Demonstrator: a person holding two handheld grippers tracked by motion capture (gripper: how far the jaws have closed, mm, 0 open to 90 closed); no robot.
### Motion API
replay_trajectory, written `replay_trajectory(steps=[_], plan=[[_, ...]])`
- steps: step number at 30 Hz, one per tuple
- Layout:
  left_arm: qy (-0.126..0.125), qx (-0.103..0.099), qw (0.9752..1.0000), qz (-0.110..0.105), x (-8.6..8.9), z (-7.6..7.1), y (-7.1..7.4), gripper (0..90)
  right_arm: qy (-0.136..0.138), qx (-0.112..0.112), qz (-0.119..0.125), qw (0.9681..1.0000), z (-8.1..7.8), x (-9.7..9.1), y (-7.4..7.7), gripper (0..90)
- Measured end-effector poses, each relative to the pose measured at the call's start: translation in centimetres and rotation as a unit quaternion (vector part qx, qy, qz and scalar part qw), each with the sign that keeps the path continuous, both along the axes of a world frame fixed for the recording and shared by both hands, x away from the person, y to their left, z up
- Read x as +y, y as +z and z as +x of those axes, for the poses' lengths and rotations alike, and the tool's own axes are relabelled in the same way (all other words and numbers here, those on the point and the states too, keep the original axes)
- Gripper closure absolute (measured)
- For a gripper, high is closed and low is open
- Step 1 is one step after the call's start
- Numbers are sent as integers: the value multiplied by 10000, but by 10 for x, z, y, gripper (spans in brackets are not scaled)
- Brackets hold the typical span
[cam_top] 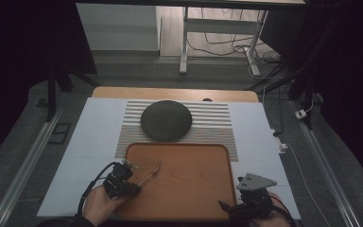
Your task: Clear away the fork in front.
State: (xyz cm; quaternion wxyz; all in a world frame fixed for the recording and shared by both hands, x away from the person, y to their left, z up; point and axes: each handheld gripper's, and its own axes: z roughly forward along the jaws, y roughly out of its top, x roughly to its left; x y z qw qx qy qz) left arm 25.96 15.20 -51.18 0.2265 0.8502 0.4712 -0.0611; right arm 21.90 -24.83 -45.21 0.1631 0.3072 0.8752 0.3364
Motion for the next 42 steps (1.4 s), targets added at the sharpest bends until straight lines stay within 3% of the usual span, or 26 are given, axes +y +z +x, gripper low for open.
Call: replay_trajectory(steps=[5,11,15,18,25,29,37,42], plan=[[-18,-73,10000,-19,1,0,2,740,-35,13,2,10000,-1,-3,0,15],[-32,-281,9993,-261,6,1,11,708,-160,86,129,9998,-1,-10,0,15],[-95,-448,9984,-343,7,3,17,841,-249,153,232,9993,-2,-13,1,13],[-159,-561,9975,-410,7,7,22,883,-346,185,345,9986,-3,-16,2,2],[-307,-741,9950,-599,3,20,24,884,-504,293,427,9974,-4,-19,2,1],[-451,-884,9936,-547,-2,28,24,884,-520,292,413,9974,-4,-18,2,1],[-410,-851,9937,-603,-9,54,17,884,-527,311,392,9974,-3,-18,1,1],[-372,-851,9938,-612,-15,58,13,884,-512,353,366,9974,-2,-18,1,1]])
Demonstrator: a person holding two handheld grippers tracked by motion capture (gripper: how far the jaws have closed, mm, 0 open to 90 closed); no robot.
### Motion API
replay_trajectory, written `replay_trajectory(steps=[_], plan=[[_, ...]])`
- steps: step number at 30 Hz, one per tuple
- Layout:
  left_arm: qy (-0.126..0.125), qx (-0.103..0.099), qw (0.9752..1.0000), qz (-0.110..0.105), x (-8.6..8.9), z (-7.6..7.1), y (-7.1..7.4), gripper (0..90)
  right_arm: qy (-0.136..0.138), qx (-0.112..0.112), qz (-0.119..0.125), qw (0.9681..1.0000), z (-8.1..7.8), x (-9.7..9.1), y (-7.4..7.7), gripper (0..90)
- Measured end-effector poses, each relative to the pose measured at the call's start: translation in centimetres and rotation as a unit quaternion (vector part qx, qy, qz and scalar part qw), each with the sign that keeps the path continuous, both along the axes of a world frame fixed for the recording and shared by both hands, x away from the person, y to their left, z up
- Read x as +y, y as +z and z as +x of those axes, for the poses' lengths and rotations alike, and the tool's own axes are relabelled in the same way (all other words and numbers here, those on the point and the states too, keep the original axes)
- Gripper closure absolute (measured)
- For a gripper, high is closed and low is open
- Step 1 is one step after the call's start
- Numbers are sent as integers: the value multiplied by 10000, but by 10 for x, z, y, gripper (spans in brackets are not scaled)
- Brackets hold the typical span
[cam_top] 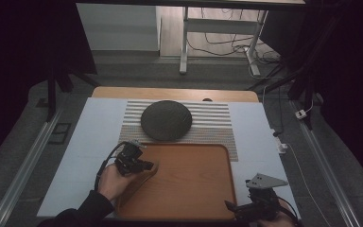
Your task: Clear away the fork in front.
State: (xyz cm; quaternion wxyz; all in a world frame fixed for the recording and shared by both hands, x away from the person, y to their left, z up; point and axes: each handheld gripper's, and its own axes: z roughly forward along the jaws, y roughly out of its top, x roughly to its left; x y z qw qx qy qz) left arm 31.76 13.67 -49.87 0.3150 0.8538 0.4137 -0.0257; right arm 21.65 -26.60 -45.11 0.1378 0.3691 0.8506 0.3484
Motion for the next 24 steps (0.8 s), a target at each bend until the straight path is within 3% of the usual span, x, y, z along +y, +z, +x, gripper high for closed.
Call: replay_trajectory(steps=[10,14,20,24], plan=[[-321,89,9994,-49,-22,-5,-6,884,21,25,-53,10000,0,1,-1,1],[-454,78,9989,79,-31,-6,-11,884,43,23,-69,10000,0,1,-1,1],[-545,42,9985,-95,-36,-8,-9,883,42,55,-53,10000,1,1,-1,1],[-753,62,9971,96,-47,-11,-15,884,42,62,-57,10000,1,1,-1,1]])
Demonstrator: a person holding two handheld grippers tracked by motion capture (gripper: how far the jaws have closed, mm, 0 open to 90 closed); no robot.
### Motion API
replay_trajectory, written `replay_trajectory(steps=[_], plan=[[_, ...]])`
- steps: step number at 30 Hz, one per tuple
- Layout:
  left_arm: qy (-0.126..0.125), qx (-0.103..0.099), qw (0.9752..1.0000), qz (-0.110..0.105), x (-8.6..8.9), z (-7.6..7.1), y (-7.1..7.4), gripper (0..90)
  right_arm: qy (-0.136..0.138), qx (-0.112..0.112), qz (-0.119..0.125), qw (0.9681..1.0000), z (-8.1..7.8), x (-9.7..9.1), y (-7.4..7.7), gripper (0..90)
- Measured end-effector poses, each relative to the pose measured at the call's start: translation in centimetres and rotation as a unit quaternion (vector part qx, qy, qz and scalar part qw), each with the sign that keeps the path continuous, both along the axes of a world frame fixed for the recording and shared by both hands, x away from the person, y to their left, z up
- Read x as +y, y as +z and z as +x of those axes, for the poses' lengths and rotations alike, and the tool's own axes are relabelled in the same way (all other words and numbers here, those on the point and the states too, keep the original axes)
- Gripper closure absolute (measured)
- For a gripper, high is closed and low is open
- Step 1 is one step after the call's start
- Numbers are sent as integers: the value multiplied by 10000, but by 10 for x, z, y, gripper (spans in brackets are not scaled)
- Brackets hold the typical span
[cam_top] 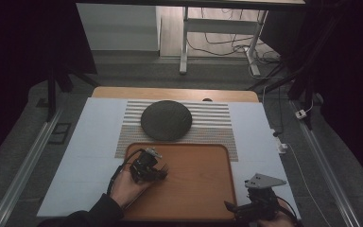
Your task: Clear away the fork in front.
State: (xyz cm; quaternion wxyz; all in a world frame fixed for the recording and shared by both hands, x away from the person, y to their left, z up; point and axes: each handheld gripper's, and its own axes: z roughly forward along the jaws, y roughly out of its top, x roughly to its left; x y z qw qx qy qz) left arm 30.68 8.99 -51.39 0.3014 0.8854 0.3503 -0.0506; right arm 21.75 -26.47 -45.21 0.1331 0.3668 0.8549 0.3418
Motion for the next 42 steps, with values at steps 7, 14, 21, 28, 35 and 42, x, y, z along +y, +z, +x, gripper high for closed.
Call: replay_trajectory(steps=[7,14,21,28,35,42], plan=[[107,-100,9998,163,5,3,-4,884,8,9,5,10000,0,0,0,1],[406,-9,9991,146,24,12,-5,884,27,5,2,10000,0,0,0,1],[674,103,9977,70,43,18,-7,884,30,25,1,10000,0,0,0,2],[817,82,9965,135,58,21,-6,883,40,34,-6,10000,0,0,0,2],[1042,65,9943,236,74,25,-6,882,48,45,-1,10000,1,0,0,2],[1192,97,9926,228,87,28,-7,880,50,46,-9,10000,1,0,0,2]])
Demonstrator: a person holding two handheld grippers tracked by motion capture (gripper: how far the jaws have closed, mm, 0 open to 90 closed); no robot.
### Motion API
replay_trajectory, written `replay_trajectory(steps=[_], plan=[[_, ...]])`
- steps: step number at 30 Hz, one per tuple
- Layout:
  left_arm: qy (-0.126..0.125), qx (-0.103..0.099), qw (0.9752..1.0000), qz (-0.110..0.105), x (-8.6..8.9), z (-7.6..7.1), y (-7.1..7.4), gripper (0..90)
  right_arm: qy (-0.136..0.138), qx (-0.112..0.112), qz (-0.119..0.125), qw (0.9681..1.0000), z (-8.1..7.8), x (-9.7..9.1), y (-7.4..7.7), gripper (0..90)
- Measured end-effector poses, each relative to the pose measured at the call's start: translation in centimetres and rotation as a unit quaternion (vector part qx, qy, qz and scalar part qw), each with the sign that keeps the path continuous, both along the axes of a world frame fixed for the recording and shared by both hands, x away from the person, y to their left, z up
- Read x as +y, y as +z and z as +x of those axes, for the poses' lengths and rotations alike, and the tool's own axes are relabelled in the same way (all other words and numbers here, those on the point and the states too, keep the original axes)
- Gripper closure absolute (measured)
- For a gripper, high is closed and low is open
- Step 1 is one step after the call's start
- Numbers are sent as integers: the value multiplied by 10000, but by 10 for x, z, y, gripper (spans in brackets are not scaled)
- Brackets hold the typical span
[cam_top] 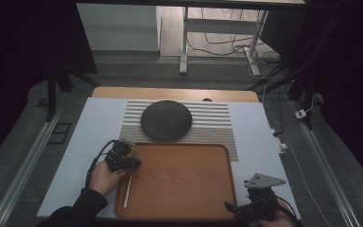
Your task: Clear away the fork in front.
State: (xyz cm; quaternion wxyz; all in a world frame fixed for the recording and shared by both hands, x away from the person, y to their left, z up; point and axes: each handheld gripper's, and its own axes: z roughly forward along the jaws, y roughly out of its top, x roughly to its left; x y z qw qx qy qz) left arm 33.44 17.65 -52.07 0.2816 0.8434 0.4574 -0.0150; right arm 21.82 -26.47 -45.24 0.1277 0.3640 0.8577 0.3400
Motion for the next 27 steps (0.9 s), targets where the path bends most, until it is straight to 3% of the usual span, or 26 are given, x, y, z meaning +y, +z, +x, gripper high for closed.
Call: replay_trajectory(steps=[4,7,10,21,27], plan=[[-12,40,10000,-20,0,0,1,833,3,0,-2,10000,0,0,0,2],[-20,-30,10000,2,-1,-2,4,790,4,2,4,10000,0,0,0,2],[-48,-155,9998,-124,0,-4,8,735,8,1,6,10000,0,0,0,2],[-236,-593,9970,-430,3,-16,28,397,11,4,7,10000,0,0,0,2],[-296,-653,9950,-702,6,-26,39,277,4,3,8,10000,0,0,0,2]])
